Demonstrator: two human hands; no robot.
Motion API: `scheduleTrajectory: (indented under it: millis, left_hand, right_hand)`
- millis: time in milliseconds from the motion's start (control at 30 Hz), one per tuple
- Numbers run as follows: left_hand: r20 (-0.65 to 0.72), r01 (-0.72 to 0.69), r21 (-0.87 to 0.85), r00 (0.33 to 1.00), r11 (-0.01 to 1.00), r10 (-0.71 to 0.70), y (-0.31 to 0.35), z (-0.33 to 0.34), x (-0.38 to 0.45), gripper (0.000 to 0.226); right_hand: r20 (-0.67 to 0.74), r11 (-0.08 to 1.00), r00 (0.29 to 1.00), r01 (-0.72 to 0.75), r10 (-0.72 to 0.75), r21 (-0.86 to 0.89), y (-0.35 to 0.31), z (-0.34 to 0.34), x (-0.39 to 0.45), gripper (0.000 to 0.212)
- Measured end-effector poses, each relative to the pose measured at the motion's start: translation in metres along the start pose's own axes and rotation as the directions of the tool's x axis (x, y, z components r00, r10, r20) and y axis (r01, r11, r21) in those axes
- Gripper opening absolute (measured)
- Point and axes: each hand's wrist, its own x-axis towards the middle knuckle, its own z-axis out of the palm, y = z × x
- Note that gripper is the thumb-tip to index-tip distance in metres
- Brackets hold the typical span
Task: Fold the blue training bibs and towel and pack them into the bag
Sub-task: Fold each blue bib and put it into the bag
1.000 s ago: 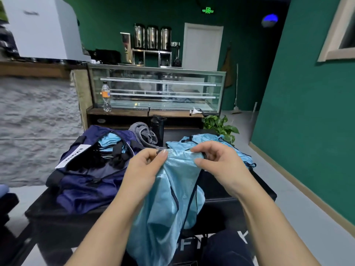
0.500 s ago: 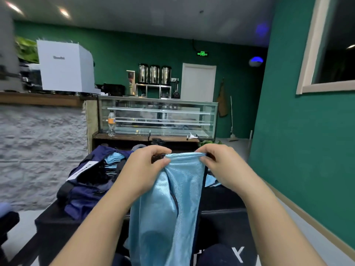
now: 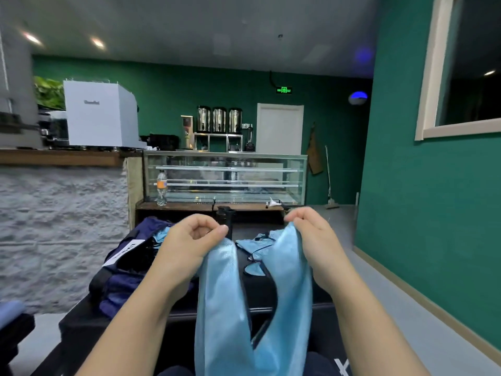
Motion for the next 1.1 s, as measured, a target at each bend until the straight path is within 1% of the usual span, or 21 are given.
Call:
scheduleTrajectory:
  millis: [67, 100, 167, 200, 267, 333, 367, 433, 467, 533, 567, 600, 667, 733, 767, 867, 900, 967, 1000, 1033, 1100]
  left_hand:
    - [-0.023, 0.025, -0.202, 0.999, 0.979, -0.03, 0.003, -0.002, -0.001, 0.015]
    - [-0.027, 0.027, -0.265, 0.999, 0.964, -0.036, 0.004, -0.002, -0.002, 0.019]
    - [-0.012, 0.021, -0.344, 1.0, 0.939, -0.027, 0.007, -0.001, -0.004, 0.027]
    - [0.002, 0.019, -0.38, 1.0, 0.925, -0.02, 0.009, -0.001, -0.005, 0.031]
    - [0.033, 0.029, -0.459, 0.999, 0.888, -0.015, 0.012, 0.0, -0.008, 0.039]
    - [0.066, 0.049, -0.519, 0.998, 0.853, -0.018, 0.015, 0.001, -0.01, 0.049]
    - [0.08, 0.058, -0.536, 0.997, 0.842, -0.018, 0.016, 0.001, -0.01, 0.049]
    - [0.108, 0.075, -0.552, 0.994, 0.831, -0.017, 0.017, 0.0, -0.01, 0.041]
    - [0.125, 0.086, -0.556, 0.992, 0.826, -0.019, 0.018, -0.001, -0.011, 0.038]
    - [0.155, 0.112, -0.573, 0.988, 0.812, -0.027, 0.016, -0.004, -0.011, 0.037]
    - [0.167, 0.119, -0.579, 0.986, 0.807, -0.026, 0.016, -0.005, -0.011, 0.038]
    - [0.177, 0.12, -0.579, 0.984, 0.807, -0.02, 0.017, -0.007, -0.011, 0.036]
    - [0.193, 0.113, -0.567, 0.981, 0.816, -0.002, 0.019, -0.008, -0.012, 0.031]
    - [0.18, 0.097, -0.523, 0.984, 0.847, -0.002, 0.021, -0.008, -0.012, 0.029]
    - [0.169, 0.095, -0.502, 0.986, 0.86, -0.01, 0.02, -0.007, -0.011, 0.024]
    - [0.175, 0.167, -0.42, 0.979, 0.892, -0.1, 0.012, -0.004, -0.006, 0.014]
    - [0.208, 0.215, -0.381, 0.968, 0.899, -0.143, 0.008, -0.002, -0.004, 0.014]
    - [0.28, 0.325, -0.282, 0.928, 0.903, -0.247, 0.001, 0.0, -0.004, 0.035]
    - [0.3, 0.36, -0.246, 0.911, 0.9, -0.282, 0.0, 0.003, -0.006, 0.038]
    - [0.307, 0.365, -0.218, 0.906, 0.905, -0.291, 0.0, 0.006, -0.007, 0.037]
    - [0.262, 0.297, -0.201, 0.935, 0.934, -0.241, -0.003, 0.012, -0.008, 0.029]
  right_hand:
    - [0.081, 0.998, 0.995, -0.054, 0.057, -0.041, 0.0, 0.002, -0.002, 0.034]
    - [0.14, 0.993, 0.986, -0.074, 0.087, -0.093, 0.001, 0.004, -0.003, 0.034]
    - [0.269, 0.969, 0.947, -0.122, 0.178, -0.215, 0.003, 0.01, -0.008, 0.03]
    - [0.323, 0.958, 0.92, -0.146, 0.223, -0.245, 0.005, 0.013, -0.011, 0.03]
    - [0.393, 0.952, 0.876, -0.197, 0.278, -0.235, 0.009, 0.02, -0.013, 0.042]
    - [0.39, 0.955, 0.873, -0.249, 0.292, -0.159, 0.01, 0.027, -0.013, 0.051]
    - [0.364, 0.955, 0.883, -0.274, 0.295, -0.11, 0.011, 0.03, -0.012, 0.052]
    - [0.318, 0.941, 0.891, -0.339, 0.326, -0.014, 0.012, 0.033, -0.007, 0.055]
    - [0.335, 0.923, 0.877, -0.381, 0.343, 0.051, 0.011, 0.033, -0.006, 0.057]
    - [0.448, 0.859, 0.823, -0.472, 0.349, 0.197, 0.004, 0.032, -0.008, 0.056]
    - [0.49, 0.825, 0.802, -0.505, 0.34, 0.254, 0.0, 0.031, -0.009, 0.051]
    - [0.503, 0.803, 0.801, -0.514, 0.324, 0.301, -0.003, 0.031, -0.01, 0.043]
    - [0.49, 0.8, 0.831, -0.472, 0.264, 0.371, -0.004, 0.029, -0.01, 0.029]
    - [0.442, 0.826, 0.876, -0.389, 0.194, 0.408, -0.001, 0.028, -0.007, 0.026]
    - [0.41, 0.837, 0.897, -0.346, 0.164, 0.423, 0.0, 0.027, -0.005, 0.026]
    - [0.307, 0.835, 0.944, -0.265, 0.122, 0.482, 0.003, 0.027, -0.001, 0.02]
    - [0.278, 0.839, 0.954, -0.244, 0.115, 0.487, 0.003, 0.026, 0.0, 0.017]
    - [0.258, 0.852, 0.962, -0.212, 0.095, 0.478, 0.002, 0.024, 0.001, 0.014]
    - [0.262, 0.865, 0.962, -0.199, 0.082, 0.46, 0.001, 0.024, 0.0, 0.014]
    - [0.271, 0.878, 0.96, -0.187, 0.069, 0.441, 0.001, 0.024, -0.001, 0.014]
    - [0.295, 0.907, 0.955, -0.158, 0.04, 0.389, 0.002, 0.024, -0.002, 0.014]
